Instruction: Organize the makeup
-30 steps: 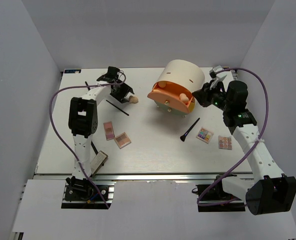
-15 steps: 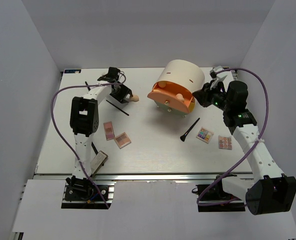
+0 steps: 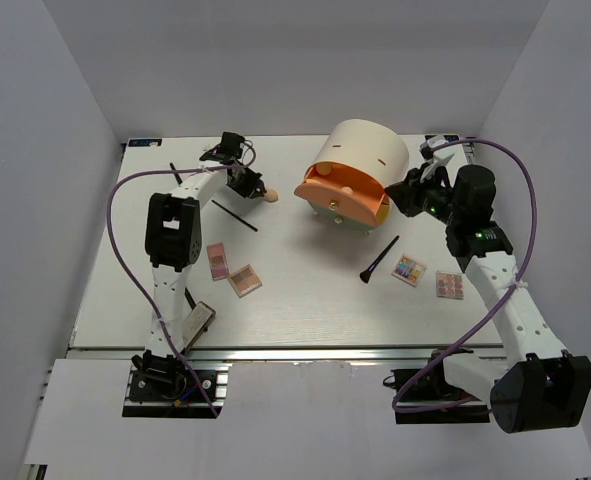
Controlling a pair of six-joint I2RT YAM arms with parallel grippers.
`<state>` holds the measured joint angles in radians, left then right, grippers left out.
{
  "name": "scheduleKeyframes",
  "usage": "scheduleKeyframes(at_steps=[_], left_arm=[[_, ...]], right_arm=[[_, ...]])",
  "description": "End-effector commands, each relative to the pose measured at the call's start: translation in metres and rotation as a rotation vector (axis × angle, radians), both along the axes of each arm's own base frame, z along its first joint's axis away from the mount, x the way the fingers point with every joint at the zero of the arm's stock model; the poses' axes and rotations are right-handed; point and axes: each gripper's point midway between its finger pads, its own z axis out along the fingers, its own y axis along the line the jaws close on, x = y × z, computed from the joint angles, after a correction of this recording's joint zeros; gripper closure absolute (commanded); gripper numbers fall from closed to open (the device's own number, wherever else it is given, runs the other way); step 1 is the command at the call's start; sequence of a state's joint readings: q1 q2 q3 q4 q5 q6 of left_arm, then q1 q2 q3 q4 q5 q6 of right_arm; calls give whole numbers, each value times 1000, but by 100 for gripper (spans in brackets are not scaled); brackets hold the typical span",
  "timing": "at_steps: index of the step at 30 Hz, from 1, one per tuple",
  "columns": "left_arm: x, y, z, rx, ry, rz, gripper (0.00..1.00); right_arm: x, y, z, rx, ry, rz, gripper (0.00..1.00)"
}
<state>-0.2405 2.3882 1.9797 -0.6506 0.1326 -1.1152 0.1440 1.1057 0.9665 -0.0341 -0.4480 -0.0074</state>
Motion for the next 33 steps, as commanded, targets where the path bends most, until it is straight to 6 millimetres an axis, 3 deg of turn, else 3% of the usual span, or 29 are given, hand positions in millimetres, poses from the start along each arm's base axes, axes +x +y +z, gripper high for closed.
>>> scheduleKeyframes(at_steps=[1, 2, 4, 5, 6, 7, 8, 9, 10, 11, 12, 14, 15, 16, 19, 20, 22, 23, 25, 26, 29, 33], left_arm=[[0, -5, 14, 18, -49, -16, 100], [-5, -5, 16, 15, -58, -24, 100], [2, -7, 44, 12, -172, -72, 100], [1, -7, 83, 9, -257, -88, 100], [-9, -3, 86, 33, -273, -114, 100], [-6, -4, 109, 23, -359, -126, 100], [-15, -1, 158, 10, -471, -129, 100], [-32, 2, 148, 13, -464, -140, 100], [-35, 0, 170, -12, -543, -155, 100], [-47, 2, 205, -24, -628, -162, 100], [-57, 2, 203, -39, -649, -173, 100], [-74, -5, 223, -99, -707, -212, 100], [-82, -7, 252, -138, -790, -219, 100], [-92, -12, 251, -168, -788, -242, 100], [-102, -26, 288, -251, -891, -278, 100], [-107, -39, 297, -281, -908, -314, 100], [-108, -62, 295, -316, -884, -364, 100], [-114, -82, 306, -339, -903, -405, 100], [-116, -114, 295, -359, -862, -443, 100], [-117, -123, 302, -370, -872, -455, 100], [-123, -148, 297, -388, -845, -485, 100], [-135, -157, 293, -369, -827, -522, 100]], right_arm=[[-3, -2, 24, 16, -87, 3, 80], [-3, -3, 25, 16, -90, 1, 80], [-6, -4, 27, 11, -99, 1, 80], [-6, -5, 27, 8, -103, -2, 80], [-6, -5, 27, 7, -104, -1, 80], [-7, -6, 27, 6, -106, -4, 80], [-7, -6, 26, 6, -105, -4, 80], [-7, -7, 26, 8, -103, -5, 80], [-6, -7, 26, 9, -100, -7, 80], [-6, -7, 25, 9, -97, -7, 80], [-6, -7, 25, 9, -99, -5, 80], [-6, -6, 24, 11, -93, -1, 80], [-5, -6, 24, 12, -91, 2, 80], [-5, -5, 23, 12, -88, 5, 80], [-4, -4, 26, 13, -91, 13, 80], [-3, -3, 27, 14, -93, 14, 80], [-3, -3, 28, 15, -93, 16, 80], [-2, -4, 29, 16, -95, 14, 80], [-2, -3, 29, 17, -95, 14, 80], [-3, -4, 30, 17, -97, 14, 80], [-5, -6, 33, 8, -113, 3, 80], [-9, -9, 31, -9, -127, -6, 80]])
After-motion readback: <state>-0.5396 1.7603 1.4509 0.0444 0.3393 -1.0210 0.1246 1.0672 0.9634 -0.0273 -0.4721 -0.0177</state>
